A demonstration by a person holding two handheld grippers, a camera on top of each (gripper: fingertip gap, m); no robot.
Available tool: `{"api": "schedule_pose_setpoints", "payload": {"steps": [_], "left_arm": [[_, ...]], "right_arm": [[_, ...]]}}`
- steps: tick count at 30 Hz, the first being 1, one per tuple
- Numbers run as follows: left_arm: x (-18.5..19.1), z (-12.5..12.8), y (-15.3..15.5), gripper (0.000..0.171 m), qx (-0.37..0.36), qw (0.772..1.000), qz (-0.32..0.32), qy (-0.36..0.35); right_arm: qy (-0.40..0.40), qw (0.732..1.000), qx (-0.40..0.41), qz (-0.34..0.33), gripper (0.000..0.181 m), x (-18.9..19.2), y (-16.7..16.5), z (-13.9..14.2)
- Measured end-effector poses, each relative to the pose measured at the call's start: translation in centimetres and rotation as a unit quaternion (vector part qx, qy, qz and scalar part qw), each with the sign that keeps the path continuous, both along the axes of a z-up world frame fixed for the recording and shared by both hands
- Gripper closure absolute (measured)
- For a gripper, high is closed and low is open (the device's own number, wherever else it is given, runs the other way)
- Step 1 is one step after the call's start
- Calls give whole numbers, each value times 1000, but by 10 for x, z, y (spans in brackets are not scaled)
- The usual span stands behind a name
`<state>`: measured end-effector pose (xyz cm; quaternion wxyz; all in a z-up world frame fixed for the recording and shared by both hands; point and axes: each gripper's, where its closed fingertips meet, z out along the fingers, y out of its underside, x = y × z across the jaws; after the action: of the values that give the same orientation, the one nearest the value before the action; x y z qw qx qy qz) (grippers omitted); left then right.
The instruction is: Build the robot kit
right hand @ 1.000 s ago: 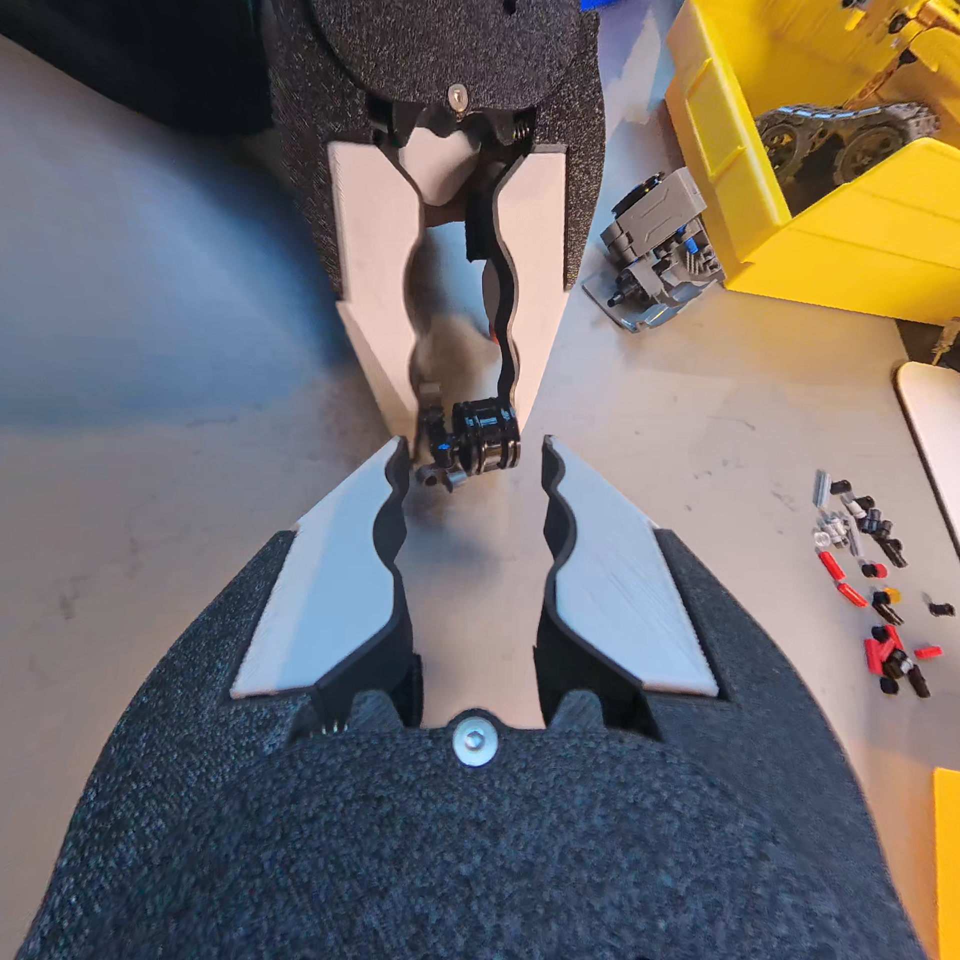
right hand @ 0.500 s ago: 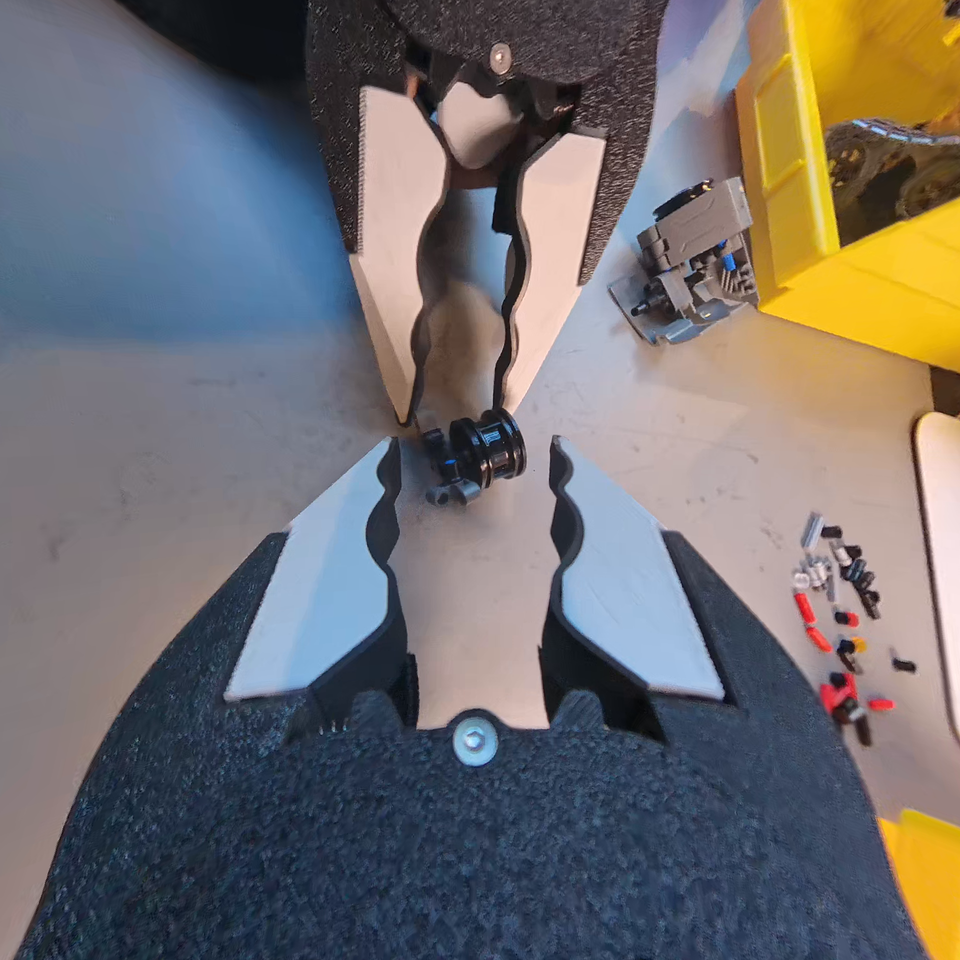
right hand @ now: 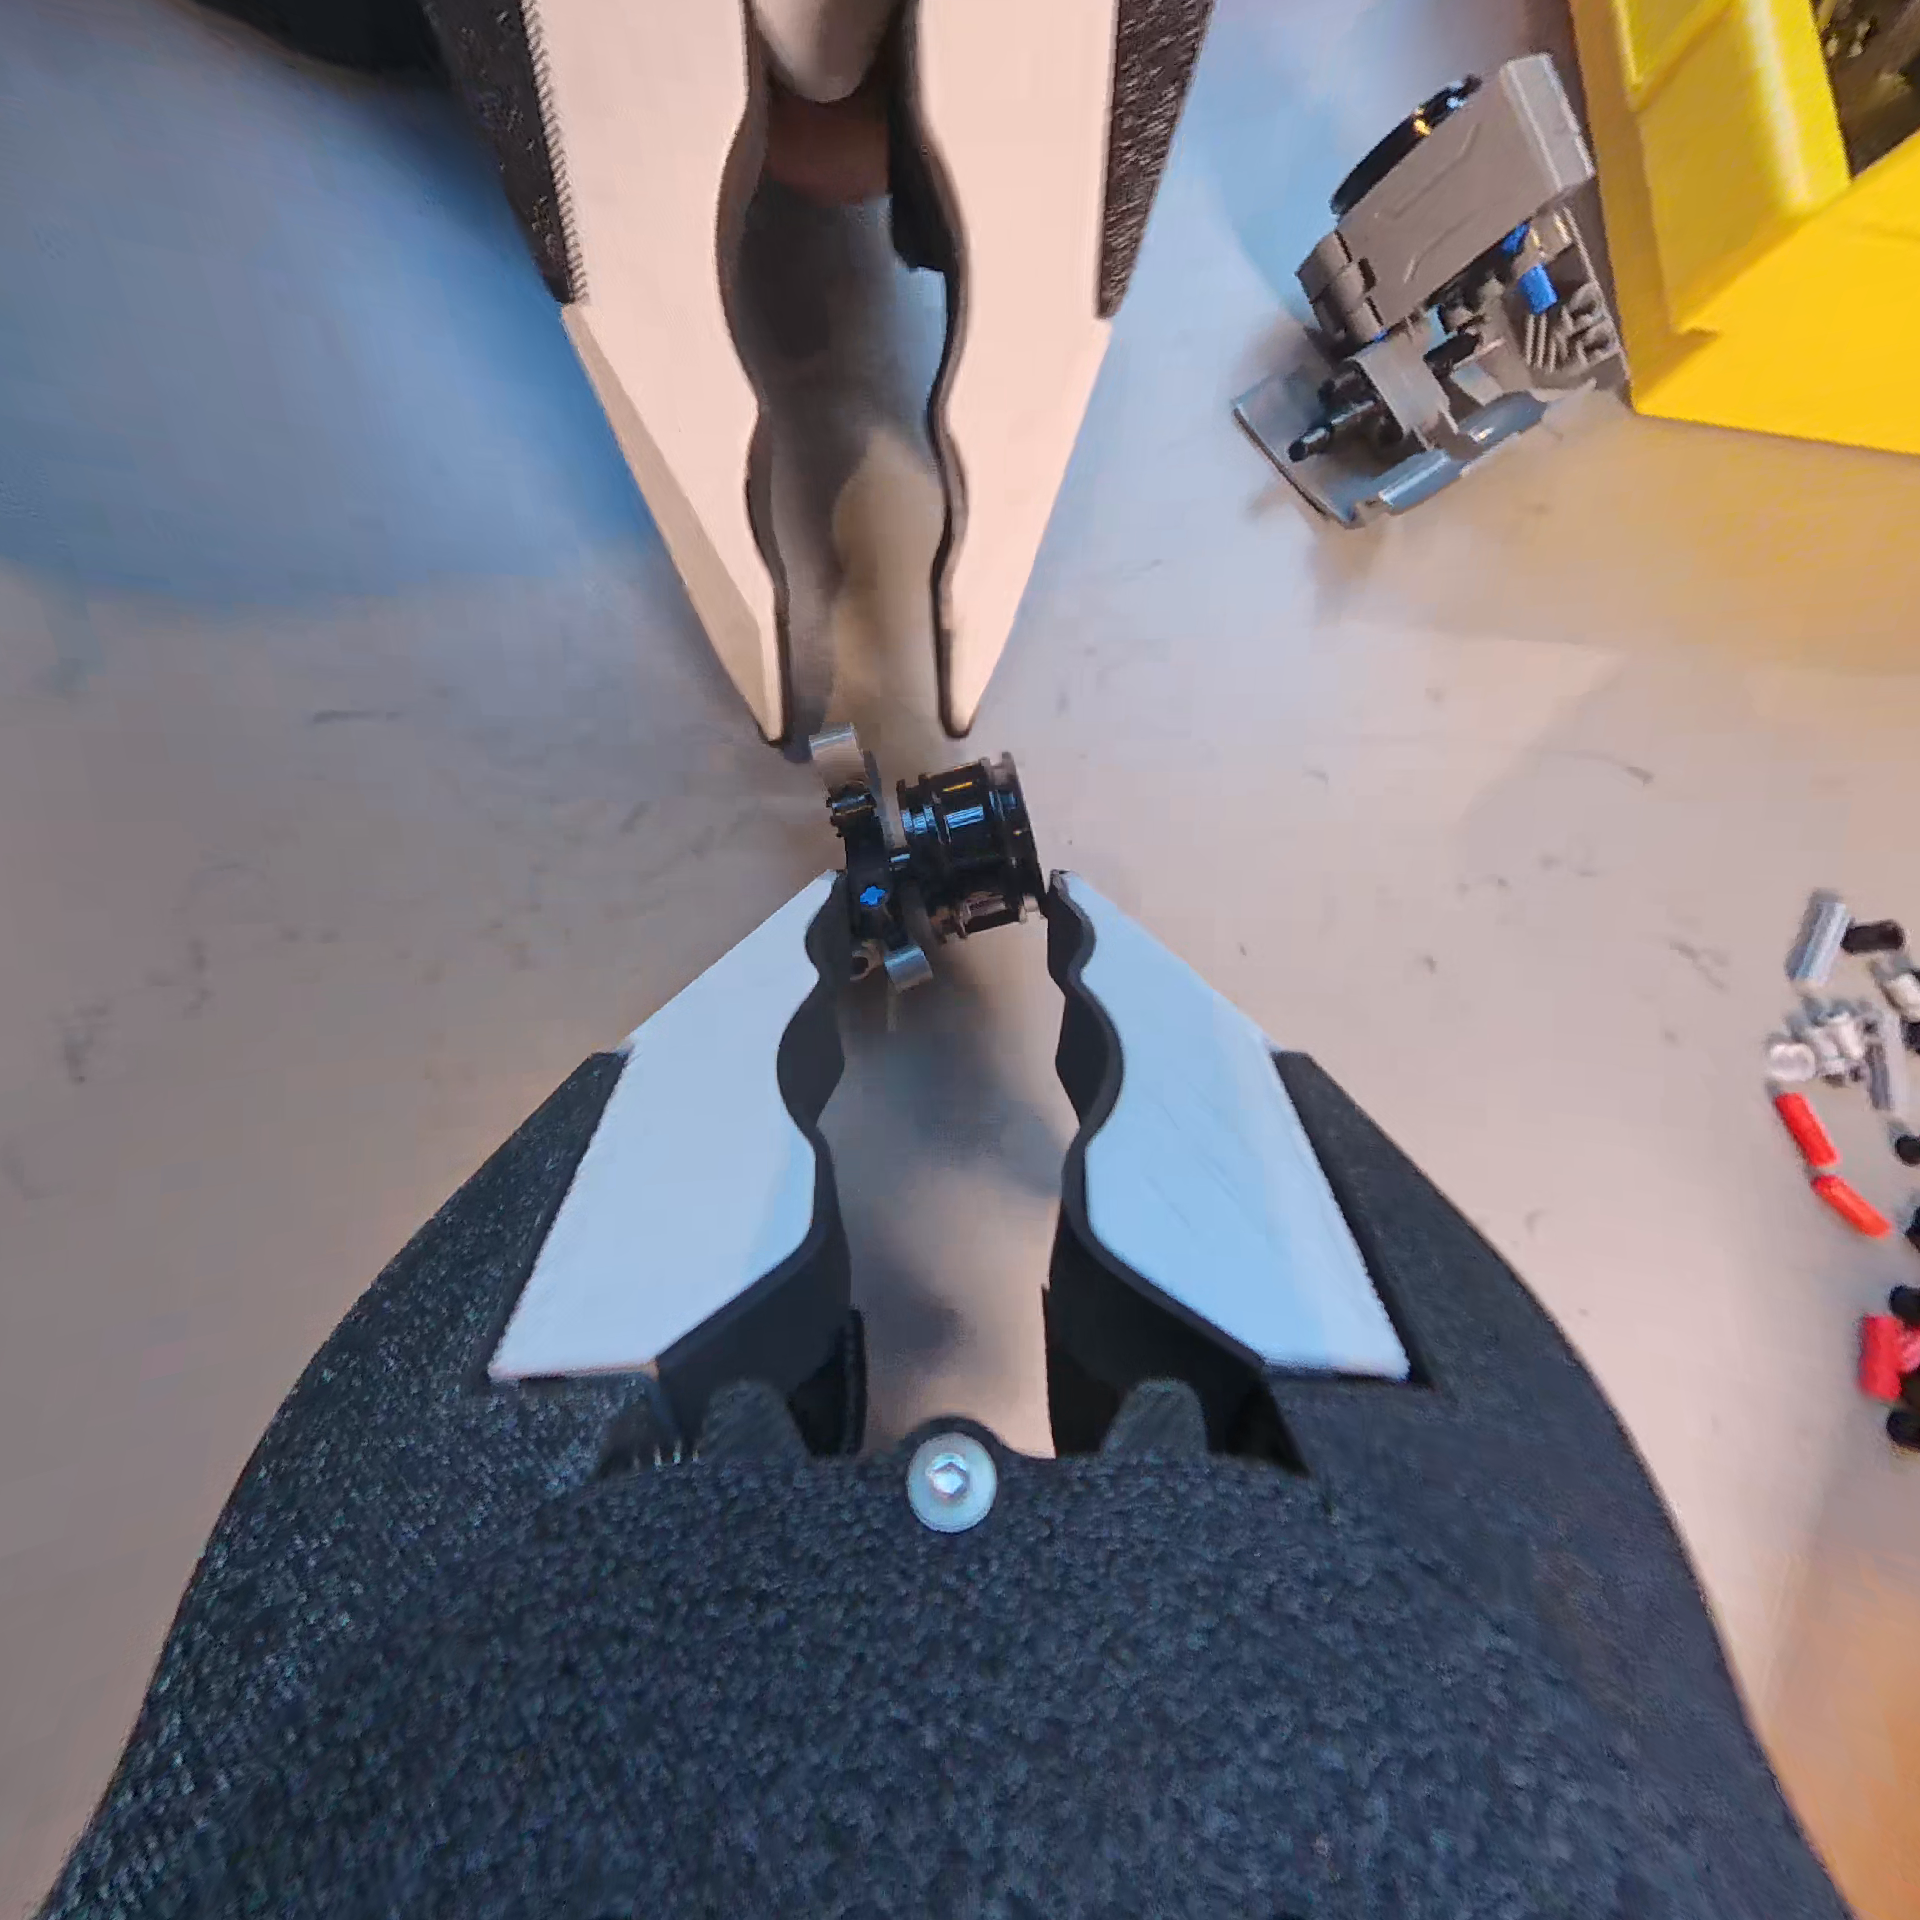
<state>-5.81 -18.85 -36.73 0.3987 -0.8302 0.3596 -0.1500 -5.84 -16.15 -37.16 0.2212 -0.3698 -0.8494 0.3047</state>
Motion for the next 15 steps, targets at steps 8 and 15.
{"api": "schedule_pose_setpoints", "payload": {"steps": [8,15], "left_arm": [[12,0,1,163,13,1000,-9,16],[16,4,-4,165,-15,1000,-8,-15]], "right_arm": [[18,999,8,-27,144,3,-3,0],[29,998,48,1,143,4,-10,4]]}}
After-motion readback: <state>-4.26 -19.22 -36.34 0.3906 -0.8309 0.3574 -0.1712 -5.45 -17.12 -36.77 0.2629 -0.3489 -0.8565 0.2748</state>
